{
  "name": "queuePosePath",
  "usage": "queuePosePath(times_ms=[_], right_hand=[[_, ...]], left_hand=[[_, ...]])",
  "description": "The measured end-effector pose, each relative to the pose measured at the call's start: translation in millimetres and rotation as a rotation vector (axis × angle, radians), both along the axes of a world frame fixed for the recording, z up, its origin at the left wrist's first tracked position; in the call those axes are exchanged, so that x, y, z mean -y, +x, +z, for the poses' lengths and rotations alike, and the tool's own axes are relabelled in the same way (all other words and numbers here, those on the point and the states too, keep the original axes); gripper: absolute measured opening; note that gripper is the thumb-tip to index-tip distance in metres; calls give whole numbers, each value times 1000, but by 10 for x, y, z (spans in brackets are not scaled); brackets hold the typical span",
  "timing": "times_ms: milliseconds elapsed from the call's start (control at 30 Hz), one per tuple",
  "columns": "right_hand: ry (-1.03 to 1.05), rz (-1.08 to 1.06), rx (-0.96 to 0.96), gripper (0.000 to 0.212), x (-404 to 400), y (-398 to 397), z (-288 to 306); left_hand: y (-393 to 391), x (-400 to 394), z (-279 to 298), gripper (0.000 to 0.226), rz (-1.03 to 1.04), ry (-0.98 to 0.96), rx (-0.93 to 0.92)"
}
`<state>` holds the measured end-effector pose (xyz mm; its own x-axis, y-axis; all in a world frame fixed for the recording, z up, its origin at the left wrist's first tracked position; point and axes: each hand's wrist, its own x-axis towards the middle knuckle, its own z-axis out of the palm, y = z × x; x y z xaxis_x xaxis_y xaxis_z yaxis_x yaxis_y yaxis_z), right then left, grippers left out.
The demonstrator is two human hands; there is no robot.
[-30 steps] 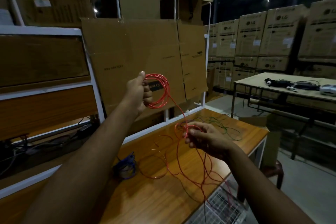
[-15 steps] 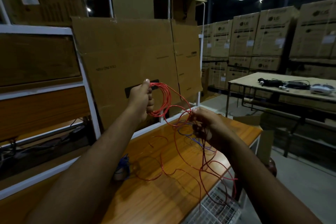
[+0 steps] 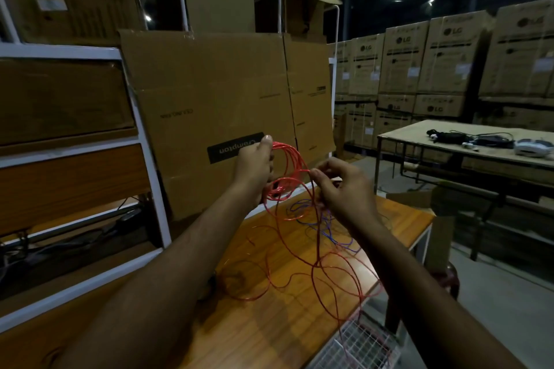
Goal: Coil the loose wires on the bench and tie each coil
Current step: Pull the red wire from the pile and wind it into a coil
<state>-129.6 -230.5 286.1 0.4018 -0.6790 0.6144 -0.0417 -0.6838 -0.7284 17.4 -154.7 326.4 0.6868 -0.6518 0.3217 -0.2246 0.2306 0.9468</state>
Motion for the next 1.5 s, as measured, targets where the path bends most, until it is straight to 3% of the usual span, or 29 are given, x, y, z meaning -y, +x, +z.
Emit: queuePosePath(times_ms=[67,167,267,400,533,633,800,933,1000,1067,1133,1200,1233,1333,1400,1467,1500], right_hand=[[-34,23,29,8,-62,15,55],[-258,-69,61,7,-174,27,66],[-422,-74,100,4,-288,33,32],[-393,106,50,8,-286,-8,19],[-274,178,-10,26,-272,-41,18],[-273,162,-145,42,-353,-23,-10],[-420,100,-169,51,-390,52,-191],[-453,42,-66,26,-306,52,-342],[-474,111,-88,22,-238,19,-368],[-493,224,-285,28,-152,-50,-385],[-524,316,-633,40,-41,-138,-389],[-435,328,-926,45,81,-209,-405],[-349,297,-963,44,127,-232,-392],[-85,179,-665,38,193,-234,-335],[-55,112,-404,24,226,-181,-335],[-18,145,-270,7,216,-104,-361],[13,193,-280,28,204,-47,-380]], left_hand=[[-12,40,-15,41,69,23,68],[-3,84,-47,51,269,85,220],[-42,92,-47,52,449,119,242],[33,92,-46,49,543,122,245],[93,67,-68,45,648,132,314],[39,78,-67,44,666,138,325],[12,96,-27,44,653,157,290],[83,66,40,42,624,143,225],[109,38,84,41,603,127,192],[133,28,130,44,561,97,139],[156,30,171,45,511,71,92],[184,33,196,43,424,29,30],[193,32,204,41,366,3,-11],[156,3,230,35,197,-42,-90],[105,-26,261,32,114,-69,-105],[66,-44,289,30,43,-91,-120],[59,-47,301,30,6,-101,-130]])
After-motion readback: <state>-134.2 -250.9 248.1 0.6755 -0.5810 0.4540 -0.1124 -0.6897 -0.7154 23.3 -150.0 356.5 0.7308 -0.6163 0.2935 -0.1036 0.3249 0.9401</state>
